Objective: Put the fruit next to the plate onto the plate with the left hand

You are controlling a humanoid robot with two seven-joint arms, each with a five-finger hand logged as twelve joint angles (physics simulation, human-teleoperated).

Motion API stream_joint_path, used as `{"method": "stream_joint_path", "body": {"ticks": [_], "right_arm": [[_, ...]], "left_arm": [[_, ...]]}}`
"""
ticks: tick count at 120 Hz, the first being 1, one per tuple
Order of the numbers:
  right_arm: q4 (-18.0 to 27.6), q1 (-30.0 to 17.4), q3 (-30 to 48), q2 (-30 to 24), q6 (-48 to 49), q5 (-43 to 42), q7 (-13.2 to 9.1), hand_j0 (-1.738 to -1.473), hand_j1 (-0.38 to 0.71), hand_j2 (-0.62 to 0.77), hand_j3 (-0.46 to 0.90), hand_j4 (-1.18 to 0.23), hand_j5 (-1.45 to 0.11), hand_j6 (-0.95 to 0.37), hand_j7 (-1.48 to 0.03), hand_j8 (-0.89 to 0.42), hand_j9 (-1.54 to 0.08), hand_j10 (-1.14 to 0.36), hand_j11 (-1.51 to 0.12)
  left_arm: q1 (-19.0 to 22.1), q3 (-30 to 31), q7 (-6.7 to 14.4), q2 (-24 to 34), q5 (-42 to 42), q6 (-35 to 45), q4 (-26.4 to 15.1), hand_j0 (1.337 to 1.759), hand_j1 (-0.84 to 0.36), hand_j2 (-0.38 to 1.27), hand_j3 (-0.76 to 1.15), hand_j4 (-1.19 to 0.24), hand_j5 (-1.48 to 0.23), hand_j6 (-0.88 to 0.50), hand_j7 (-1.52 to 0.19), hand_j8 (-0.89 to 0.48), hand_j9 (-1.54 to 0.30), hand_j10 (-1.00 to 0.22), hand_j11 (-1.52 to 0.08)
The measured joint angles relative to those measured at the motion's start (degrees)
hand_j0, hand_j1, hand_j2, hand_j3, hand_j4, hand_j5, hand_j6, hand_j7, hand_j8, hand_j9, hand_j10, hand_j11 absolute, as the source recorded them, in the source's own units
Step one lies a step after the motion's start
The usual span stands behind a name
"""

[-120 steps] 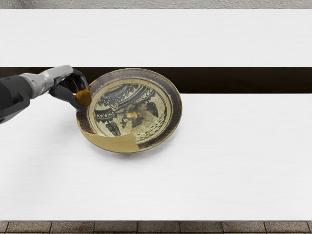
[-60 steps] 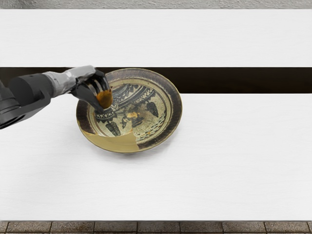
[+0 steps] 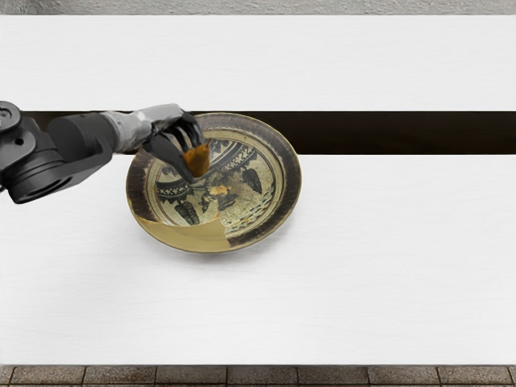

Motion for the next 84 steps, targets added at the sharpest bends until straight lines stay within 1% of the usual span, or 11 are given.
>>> {"method": "stream_joint_path", "body": {"ticks": [3,8,27,31,37,45,53,67,84], "right_arm": [[0.0,0.0,0.0,0.0,0.0,-0.01,0.0,-1.658,-0.35,0.0,0.0,0.0,0.0,0.0,0.0,0.0,0.0,0.0,0.0],[0.0,0.01,0.0,0.0,0.01,0.0,0.0,-1.658,-0.35,0.0,0.0,0.0,0.0,0.0,0.0,0.0,0.0,0.0,0.0],[0.0,0.0,0.0,0.0,0.01,0.0,0.0,-1.658,-0.35,0.0,0.0,0.0,0.0,0.0,0.0,0.0,0.0,0.0,0.0],[0.0,0.0,0.0,0.0,0.02,0.0,0.0,-1.658,-0.35,0.0,0.0,0.0,0.0,0.0,0.0,0.0,0.0,0.0,0.0],[0.0,-0.01,-0.01,0.0,0.02,0.0,0.0,-1.658,-0.35,0.0,0.0,0.0,0.0,0.0,0.0,0.0,0.0,0.0,0.0],[0.0,-0.01,-0.01,0.0,0.02,0.0,0.0,-1.658,-0.35,0.0,0.0,0.0,0.0,0.0,0.0,0.0,0.0,0.0,0.0],[0.0,0.0,-0.01,0.0,0.03,-0.01,0.0,-1.658,-0.35,0.0,0.0,0.0,0.0,0.0,0.0,0.0,0.0,0.0,0.0],[0.0,0.01,-0.01,0.0,0.03,-0.01,0.0,-1.658,-0.35,0.0,0.0,0.0,0.0,0.0,0.0,0.0,0.0,0.0,0.0],[0.0,0.01,-0.01,0.0,0.03,-0.01,0.0,-1.658,-0.35,0.0,0.0,0.0,0.0,0.0,0.0,0.0,0.0,0.0,0.0]], "left_arm": [[-0.44,0.02,0.02,-0.37,0.02,-0.15,0.44,1.655,-0.38,0.65,0.0,-0.71,-1.14,-0.46,-1.13,-0.54,-1.11,-0.84,-1.1],[-0.68,0.05,0.0,-0.51,-0.02,-0.28,1.0,1.655,-0.38,0.64,0.0,-0.73,-1.14,-0.46,-1.13,-0.53,-1.11,-0.84,-1.11],[-0.71,0.1,0.02,-0.97,-0.01,-0.52,1.89,1.655,-0.36,0.6,0.0,-0.75,-1.12,-0.48,-1.1,-0.55,-1.08,-0.82,-1.08],[-0.46,-0.13,-0.03,-2.18,-0.01,-0.27,1.95,1.656,-0.33,0.54,0.0,-0.71,-1.04,-0.48,-1.02,-0.53,-1.01,-0.76,-1.01],[1.28,-1.65,-0.19,-3.81,-0.49,0.4,2.04,1.656,-0.19,0.43,0.0,-0.57,-0.83,-0.39,-0.82,-0.43,-0.81,-0.61,-0.81],[2.04,-3.31,-0.31,-3.76,-2.44,0.92,2.08,1.657,-0.05,0.31,0.0,-0.42,-0.6,-0.29,-0.6,-0.32,-0.59,-0.45,-0.59],[2.01,-4.2,-0.36,-3.53,-4.5,1.17,2.09,1.657,0.06,0.23,0.0,-0.3,-0.44,-0.21,-0.44,-0.23,-0.43,-0.33,-0.43],[1.92,-4.95,-0.4,-3.46,-6.15,1.38,1.97,1.657,0.18,0.13,0.0,-0.18,-0.26,-0.13,-0.26,-0.14,-0.25,-0.19,-0.25],[2.17,-5.16,-0.42,-1.89,-6.85,1.29,1.11,1.658,0.25,0.07,0.0,-0.1,-0.14,-0.07,-0.14,-0.08,-0.14,-0.11,-0.14]]}}
